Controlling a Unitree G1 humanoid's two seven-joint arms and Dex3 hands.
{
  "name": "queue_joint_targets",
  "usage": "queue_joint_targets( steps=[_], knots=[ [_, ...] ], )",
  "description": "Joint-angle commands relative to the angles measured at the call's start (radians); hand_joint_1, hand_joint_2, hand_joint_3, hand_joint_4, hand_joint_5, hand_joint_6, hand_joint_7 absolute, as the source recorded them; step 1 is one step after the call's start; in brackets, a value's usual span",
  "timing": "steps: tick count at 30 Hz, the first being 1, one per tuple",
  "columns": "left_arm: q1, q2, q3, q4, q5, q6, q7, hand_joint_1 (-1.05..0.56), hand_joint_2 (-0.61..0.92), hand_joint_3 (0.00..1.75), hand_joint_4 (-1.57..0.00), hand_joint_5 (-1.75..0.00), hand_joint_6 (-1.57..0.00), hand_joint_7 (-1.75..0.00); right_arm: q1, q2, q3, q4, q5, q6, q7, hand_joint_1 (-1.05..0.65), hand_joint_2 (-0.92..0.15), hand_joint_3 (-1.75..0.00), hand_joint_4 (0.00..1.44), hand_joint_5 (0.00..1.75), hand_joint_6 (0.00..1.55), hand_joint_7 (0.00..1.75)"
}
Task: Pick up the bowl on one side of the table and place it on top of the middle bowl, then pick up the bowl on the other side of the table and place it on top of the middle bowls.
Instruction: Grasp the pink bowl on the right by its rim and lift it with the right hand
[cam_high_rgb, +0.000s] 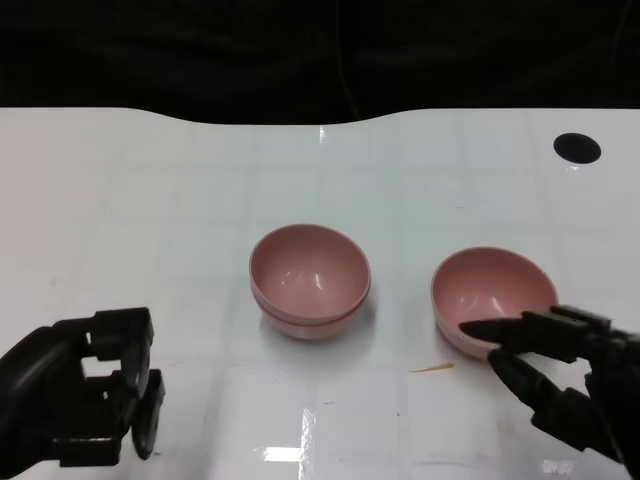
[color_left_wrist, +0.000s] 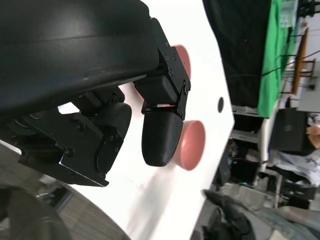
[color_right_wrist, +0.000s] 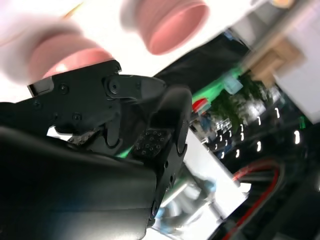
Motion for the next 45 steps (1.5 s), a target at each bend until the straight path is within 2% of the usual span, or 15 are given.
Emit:
queue_joint_targets(
  steps=[1, 6, 12, 16, 27, 32, 38, 40, 42, 43, 44, 45],
  knots=[
    [0.011, 0.014, 0.010, 0.006, 0.025, 0.002, -0.014, 0.17, 0.62, 1.33, -0.91, -1.75, -0.80, -1.75, 0.015, -0.055, -0.002, -0.131, -0.126, 0.150, 0.073, -0.62, -0.92, -0.19, 0.60, 0.07, 0.58, 0.00],
    [0.007, 0.017, 0.004, -0.001, 0.053, 0.017, -0.007, 0.22, 0.64, 1.32, -0.90, -1.75, -0.78, -1.74, -0.025, -0.122, 0.042, -0.213, -0.239, 0.327, 0.210, -0.80, -0.92, -0.12, 0.47, 0.00, 0.42, 0.00],
    [0.001, 0.009, 0.003, -0.014, 0.074, 0.016, -0.001, 0.24, 0.63, 1.35, -0.86, -1.75, -0.76, -1.70, -0.118, -0.200, 0.125, -0.157, -0.329, 0.456, 0.327, -0.89, -0.92, -0.11, 0.44, 0.00, 0.39, 0.00],
    [0.006, -0.004, 0.003, -0.031, 0.083, 0.016, 0.007, 0.25, 0.62, 1.37, -0.84, -1.75, -0.75, -1.67, -0.179, -0.229, 0.179, -0.067, -0.356, 0.504, 0.316, -0.88, -0.92, -0.08, 0.48, 0.02, 0.41, 0.01],
    [0.003, -0.040, 0.012, -0.011, 0.145, -0.047, 0.024, 0.26, 0.54, 1.43, -0.85, -1.74, -0.77, -1.64, -0.328, -0.266, 0.324, 0.217, -0.383, 0.534, 0.152, -0.80, -0.92, -0.10, 0.58, 0.05, 0.50, 0.04],
    [0.013, -0.062, 0.026, -0.033, 0.170, -0.050, 0.078, 0.26, 0.59, 1.39, -0.81, -1.75, -0.73, -1.65, -0.403, -0.276, 0.389, 0.322, -0.394, 0.547, 0.117, -0.78, -0.92, -0.15, 0.65, 0.05, 0.55, 0.04],
    [0.020, -0.075, 0.026, -0.036, 0.180, -0.083, 0.088, 0.27, 0.65, 1.35, -0.78, -1.75, -0.67, -1.70, -0.495, -0.280, 0.460, 0.496, -0.378, 0.515, 0.032, -0.74, -0.92, -0.16, 0.70, 0.05, 0.60, 0.04],
    [0.022, -0.084, 0.027, -0.034, 0.182, -0.095, 0.088, 0.28, 0.64, 1.35, -0.78, -1.75, -0.67, -1.71, -0.528, -0.275, 0.482, 0.571, -0.371, 0.483, -0.037, -0.68, -0.92, -0.14, 0.74, 0.06, 0.65, 0.05],
    [0.023, -0.088, 0.026, -0.033, 0.186, -0.105, 0.085, 0.27, 0.64, 1.35, -0.78, -1.75, -0.66, -1.71, -0.569, -0.264, 0.508, 0.675, -0.368, 0.433, -0.164, -0.56, -0.92, -0.10, 0.84, 0.07, 0.73, 0.06],
    [0.024, -0.090, 0.023, -0.029, 0.194, -0.120, 0.084, 0.28, 0.64, 1.35, -0.78, -1.75, -0.66, -1.71, -0.591, -0.259, 0.521, 0.729, -0.367, 0.404, -0.235, -0.44, -0.92, -0.07, 0.96, 0.12, 0.81, 0.07],
    [0.024, -0.092, 0.022, -0.026, 0.196, -0.127, 0.084, 0.28, 0.63, 1.35, -0.78, -1.75, -0.65, -1.72, -0.614, -0.253, 0.531, 0.786, -0.361, 0.368, -0.313, -0.33, -0.92, -0.04, 1.00, 0.34, 0.94, 0.05],
    [0.025, -0.093, 0.020, -0.028, 0.205, -0.122, 0.094, 0.27, 0.63, 1.35, -0.78, -1.75, -0.65, -1.72, -0.636, -0.247, 0.540, 0.835, -0.355, 0.338, -0.375, -0.26, -0.91, -0.02, 0.93, 0.73, 1.05, 0.05]
  ],
)
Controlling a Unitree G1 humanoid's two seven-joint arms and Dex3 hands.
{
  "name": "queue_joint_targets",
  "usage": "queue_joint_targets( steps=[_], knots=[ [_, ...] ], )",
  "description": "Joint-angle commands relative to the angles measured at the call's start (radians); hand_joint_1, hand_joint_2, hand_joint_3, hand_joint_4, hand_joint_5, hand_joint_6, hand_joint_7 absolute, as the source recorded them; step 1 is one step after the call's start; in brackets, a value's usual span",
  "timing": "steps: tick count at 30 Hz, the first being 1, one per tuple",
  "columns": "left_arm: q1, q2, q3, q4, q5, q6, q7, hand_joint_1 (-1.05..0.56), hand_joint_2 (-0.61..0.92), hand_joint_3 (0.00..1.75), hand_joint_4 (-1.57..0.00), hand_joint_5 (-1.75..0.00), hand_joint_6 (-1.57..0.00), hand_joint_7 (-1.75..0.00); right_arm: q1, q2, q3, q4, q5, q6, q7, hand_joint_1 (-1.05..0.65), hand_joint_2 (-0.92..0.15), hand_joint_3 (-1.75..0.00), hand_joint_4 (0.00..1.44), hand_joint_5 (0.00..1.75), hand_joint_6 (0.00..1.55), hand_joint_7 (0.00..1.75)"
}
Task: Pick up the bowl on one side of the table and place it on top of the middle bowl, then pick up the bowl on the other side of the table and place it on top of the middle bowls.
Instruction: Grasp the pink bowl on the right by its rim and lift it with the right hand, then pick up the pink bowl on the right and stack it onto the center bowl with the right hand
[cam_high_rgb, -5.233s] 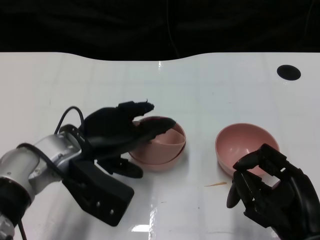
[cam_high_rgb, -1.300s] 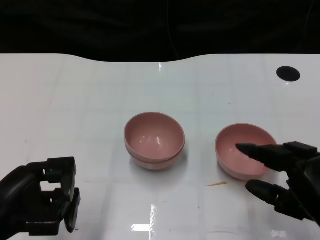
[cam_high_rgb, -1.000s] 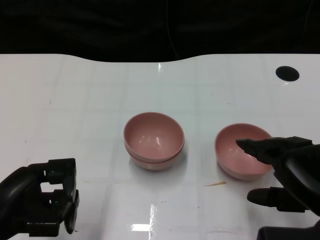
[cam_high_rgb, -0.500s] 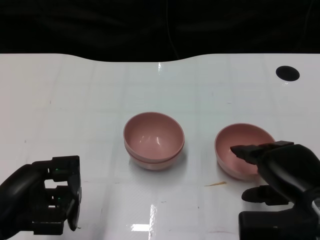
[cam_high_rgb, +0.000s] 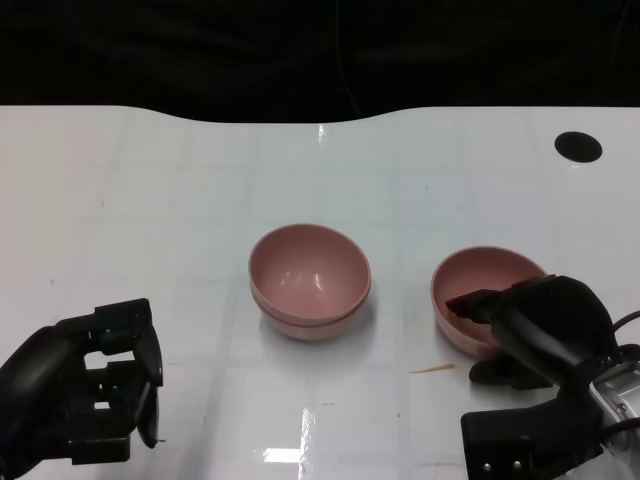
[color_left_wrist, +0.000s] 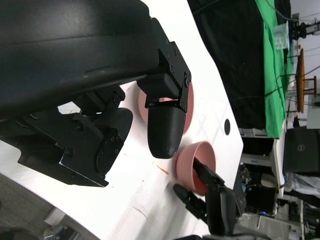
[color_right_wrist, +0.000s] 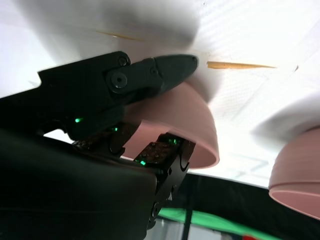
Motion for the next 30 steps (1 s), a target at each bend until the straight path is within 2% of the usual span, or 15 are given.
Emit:
queue_joint_targets(
  steps=[1, 2, 3, 4, 5, 6, 8, 11, 17, 20, 24, 27, 30],
  knots=[
    [0.010, -0.003, 0.003, -0.001, 0.018, -0.010, 0.021, 0.25, 0.63, 1.34, -0.78, -1.75, -0.65, -1.72, -0.079, 0.012, 0.023, 0.154, 0.027, -0.096, -0.206, -0.19, -0.91, -0.02, 0.82, 1.23, 1.18, 0.08],
    [0.010, -0.006, 0.003, -0.004, 0.016, -0.002, 0.026, 0.25, 0.63, 1.34, -0.78, -1.75, -0.66, -1.71, -0.098, 0.015, 0.028, 0.193, 0.038, -0.128, -0.254, -0.16, -0.92, -0.03, 0.77, 1.48, 1.07, 0.48],
    [0.011, -0.008, 0.003, -0.005, 0.015, 0.001, 0.029, 0.25, 0.63, 1.35, -0.78, -1.75, -0.66, -1.71, -0.112, 0.017, 0.034, 0.223, 0.045, -0.149, -0.287, -0.14, -0.92, -0.06, 0.75, 1.61, 0.87, 1.00],
    [0.010, -0.010, 0.000, -0.004, 0.022, -0.008, 0.030, 0.26, 0.63, 1.35, -0.78, -1.75, -0.66, -1.71, -0.123, 0.015, 0.039, 0.240, 0.052, -0.171, -0.309, -0.14, -0.92, -0.11, 0.74, 1.69, 0.72, 1.38],
    [0.008, -0.010, -0.003, 0.000, 0.030, -0.018, 0.029, 0.26, 0.63, 1.35, -0.78, -1.75, -0.66, -1.71, -0.131, 0.009, 0.044, 0.244, 0.058, -0.186, -0.320, -0.16, -0.92, -0.18, 0.75, 1.72, 0.65, 1.56],
    [0.006, -0.010, -0.005, 0.003, 0.035, -0.025, 0.027, 0.26, 0.63, 1.35, -0.78, -1.75, -0.66, -1.71, -0.135, 0.001, 0.046, 0.234, 0.064, -0.196, -0.315, -0.16, -0.92, -0.22, 0.76, 1.73, 0.61, 1.65],
    [0.003, -0.013, -0.006, 0.010, 0.041, -0.036, 0.024, 0.27, 0.62, 1.35, -0.78, -1.75, -0.66, -1.70, -0.138, -0.015, 0.047, 0.213, 0.080, -0.211, -0.292, -0.17, -0.91, -0.24, 0.76, 1.74, 0.56, 1.73],
    [0.002, -0.017, -0.006, 0.014, 0.042, -0.046, 0.024, 0.27, 0.61, 1.35, -0.79, -1.75, -0.67, -1.70, -0.130, -0.041, 0.029, 0.144, 0.128, -0.224, -0.205, -0.18, -0.91, -0.24, 0.77, 1.75, 0.55, 1.74],
    [-0.003, -0.019, -0.006, 0.035, 0.051, -0.074, 0.020, 0.26, 0.60, 1.35, -0.80, -1.75, -0.70, -1.67, -0.106, -0.114, -0.061, -0.163, 0.293, -0.183, 0.126, -0.27, -0.92, -0.30, 0.78, 1.75, 0.51, 1.75],
    [-0.006, -0.018, -0.007, 0.048, 0.050, -0.085, 0.018, 0.25, 0.59, 1.35, -0.81, -1.75, -0.70, -1.66, -0.113, -0.107, -0.124, -0.292, 0.441, -0.166, 0.274, -0.22, -0.91, -0.40, 0.83, 1.75, 0.59, 1.75],
    [-0.009, -0.023, -0.003, 0.056, 0.035, -0.080, 0.016, 0.25, 0.59, 1.36, -0.81, -1.75, -0.71, -1.66, -0.150, -0.082, -0.158, -0.394, 0.537, -0.152, 0.380, -0.20, -0.59, -1.03, 0.86, 1.75, 0.64, 1.75],
    [-0.011, -0.026, -0.004, 0.064, 0.032, -0.089, 0.013, 0.26, 0.60, 1.37, -0.82, -1.75, -0.71, -1.66, -0.189, -0.065, -0.157, -0.413, 0.561, -0.175, 0.412, -0.18, -0.49, -1.15, 0.88, 1.75, 0.65, 1.75],
    [-0.008, -0.026, -0.010, 0.056, 0.047, -0.089, 0.027, 0.25, 0.59, 1.37, -0.83, -1.75, -0.71, -1.66, -0.228, -0.038, -0.149, -0.430, 0.571, -0.161, 0.456, -0.20, -0.45, -1.19, 0.89, 1.75, 0.65, 1.75]
  ],
)
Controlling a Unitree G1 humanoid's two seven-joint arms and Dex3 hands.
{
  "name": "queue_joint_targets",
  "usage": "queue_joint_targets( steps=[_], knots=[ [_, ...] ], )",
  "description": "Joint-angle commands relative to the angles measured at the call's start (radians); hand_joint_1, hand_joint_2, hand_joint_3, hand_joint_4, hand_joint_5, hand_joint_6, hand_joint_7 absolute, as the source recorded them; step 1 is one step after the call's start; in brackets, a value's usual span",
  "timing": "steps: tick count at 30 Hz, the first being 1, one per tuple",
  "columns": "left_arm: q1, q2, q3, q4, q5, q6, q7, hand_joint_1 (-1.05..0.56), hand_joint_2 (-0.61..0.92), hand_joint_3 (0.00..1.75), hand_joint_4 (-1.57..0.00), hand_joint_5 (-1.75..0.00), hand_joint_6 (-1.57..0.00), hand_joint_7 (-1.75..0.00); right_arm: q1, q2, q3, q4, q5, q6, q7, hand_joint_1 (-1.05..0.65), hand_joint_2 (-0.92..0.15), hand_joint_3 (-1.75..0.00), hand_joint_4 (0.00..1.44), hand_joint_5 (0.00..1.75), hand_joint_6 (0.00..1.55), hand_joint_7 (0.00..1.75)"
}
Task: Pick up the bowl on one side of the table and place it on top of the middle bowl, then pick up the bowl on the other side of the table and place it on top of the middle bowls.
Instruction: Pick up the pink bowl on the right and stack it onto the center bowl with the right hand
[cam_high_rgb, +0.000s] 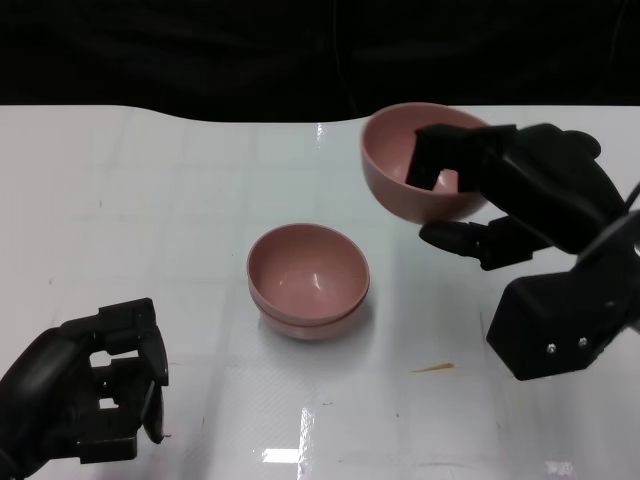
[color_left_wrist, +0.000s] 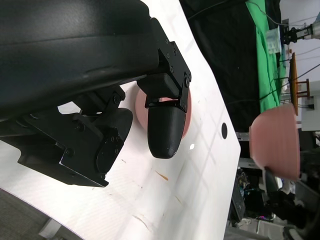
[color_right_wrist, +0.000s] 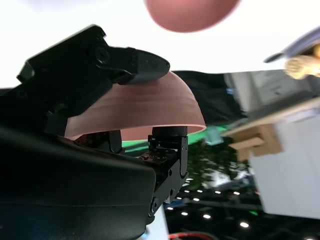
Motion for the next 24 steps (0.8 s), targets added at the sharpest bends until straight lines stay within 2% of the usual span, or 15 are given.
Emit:
queue_joint_targets(
  steps=[1, 7, 15, 22, 24],
  knots=[
    [0.003, 0.005, 0.002, 0.000, 0.015, -0.008, 0.012, 0.25, 0.59, 1.37, -0.83, -1.75, -0.71, -1.66, -0.051, 0.019, -0.009, -0.028, 0.021, 0.008, 0.039, -0.20, -0.44, -1.19, 0.89, 1.75, 0.65, 1.75],
    [0.008, 0.003, -0.008, -0.019, 0.039, -0.003, 0.028, 0.24, 0.57, 1.36, -0.82, -1.75, -0.73, -1.63, -0.123, 0.089, 0.042, -0.011, 0.017, -0.009, 0.102, -0.23, -0.43, -1.20, 0.90, 1.75, 0.67, 1.75],
    [0.019, -0.009, -0.021, -0.055, 0.061, 0.002, 0.054, 0.23, 0.53, 1.39, -0.81, -1.75, -0.75, -1.61, -0.146, 0.179, 0.104, 0.075, 0.004, -0.015, 0.123, -0.19, -0.36, -1.23, 0.93, 1.75, 0.68, 1.75],
    [0.028, -0.008, -0.030, -0.080, 0.084, 0.017, 0.074, 0.22, 0.51, 1.40, -0.82, -1.75, -0.76, -1.60, -0.148, 0.213, 0.138, 0.203, -0.036, -0.083, 0.073, -0.18, -0.39, -1.18, 0.95, 1.75, 0.73, 1.75],
    [0.033, -0.008, -0.032, -0.094, 0.095, 0.024, 0.082, 0.22, 0.51, 1.39, -0.81, -1.75, -0.76, -1.60, -0.146, 0.214, 0.141, 0.236, -0.044, -0.105, 0.062, -0.20, -0.43, -1.19, 0.95, 1.75, 0.74, 1.75]
  ],
)
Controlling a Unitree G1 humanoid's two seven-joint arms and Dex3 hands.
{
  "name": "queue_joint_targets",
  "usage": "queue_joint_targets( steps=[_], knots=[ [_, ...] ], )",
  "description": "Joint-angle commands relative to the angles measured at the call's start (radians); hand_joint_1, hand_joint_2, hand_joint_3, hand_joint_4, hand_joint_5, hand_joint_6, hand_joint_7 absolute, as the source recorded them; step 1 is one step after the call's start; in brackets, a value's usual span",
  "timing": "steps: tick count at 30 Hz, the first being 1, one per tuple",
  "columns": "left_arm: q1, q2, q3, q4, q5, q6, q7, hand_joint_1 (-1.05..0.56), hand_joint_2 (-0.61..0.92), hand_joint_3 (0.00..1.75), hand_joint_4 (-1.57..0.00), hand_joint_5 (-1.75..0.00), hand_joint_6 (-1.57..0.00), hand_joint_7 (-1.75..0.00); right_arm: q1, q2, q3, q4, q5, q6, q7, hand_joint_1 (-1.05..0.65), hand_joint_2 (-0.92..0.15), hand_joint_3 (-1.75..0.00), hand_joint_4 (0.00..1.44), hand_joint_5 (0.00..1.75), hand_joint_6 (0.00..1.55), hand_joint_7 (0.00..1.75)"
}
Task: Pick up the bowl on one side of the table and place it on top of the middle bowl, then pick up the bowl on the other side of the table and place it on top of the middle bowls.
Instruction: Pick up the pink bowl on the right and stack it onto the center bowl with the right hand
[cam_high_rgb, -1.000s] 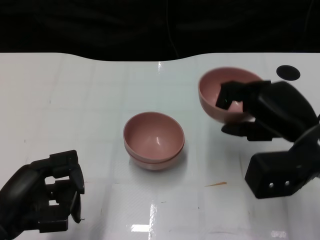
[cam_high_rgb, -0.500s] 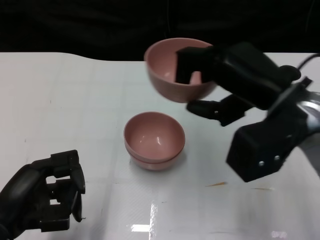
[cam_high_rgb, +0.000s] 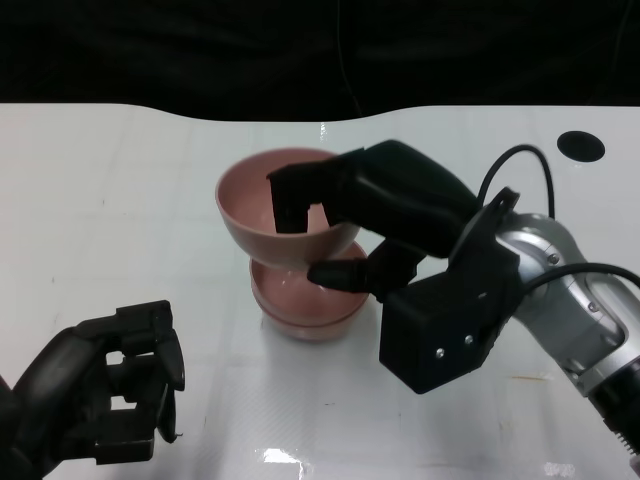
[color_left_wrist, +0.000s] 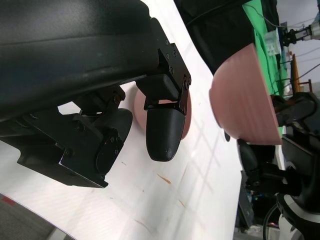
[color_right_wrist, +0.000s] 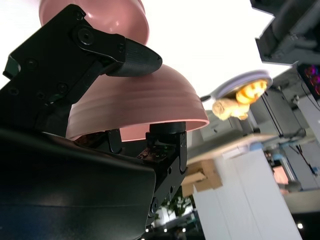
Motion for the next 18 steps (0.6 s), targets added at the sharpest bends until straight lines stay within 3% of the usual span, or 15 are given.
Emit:
queue_joint_targets(
  steps=[1, 14, 18],
  knots=[
    [0.012, 0.012, -0.001, -0.030, 0.017, 0.015, 0.017, 0.22, 0.51, 1.40, -0.81, -1.75, -0.76, -1.60, -0.014, -0.004, 0.001, 0.048, -0.006, -0.039, -0.027, -0.20, -0.44, -1.20, 0.96, 1.75, 0.74, 1.75],
    [0.008, 0.013, 0.003, -0.018, -0.002, 0.007, -0.003, 0.23, 0.55, 1.36, -0.81, -1.75, -0.76, -1.58, -0.009, -0.018, 0.015, 0.146, -0.073, -0.104, -0.082, -0.21, -0.49, -1.10, 0.91, 1.75, 0.69, 1.69],
    [0.008, 0.014, -0.001, -0.018, 0.006, 0.003, -0.002, 0.22, 0.55, 1.34, -0.82, -1.75, -0.76, -1.58, -0.021, -0.010, 0.027, 0.211, -0.098, -0.126, -0.124, -0.20, -0.52, -1.03, 0.90, 1.75, 0.68, 1.74]
  ],
)
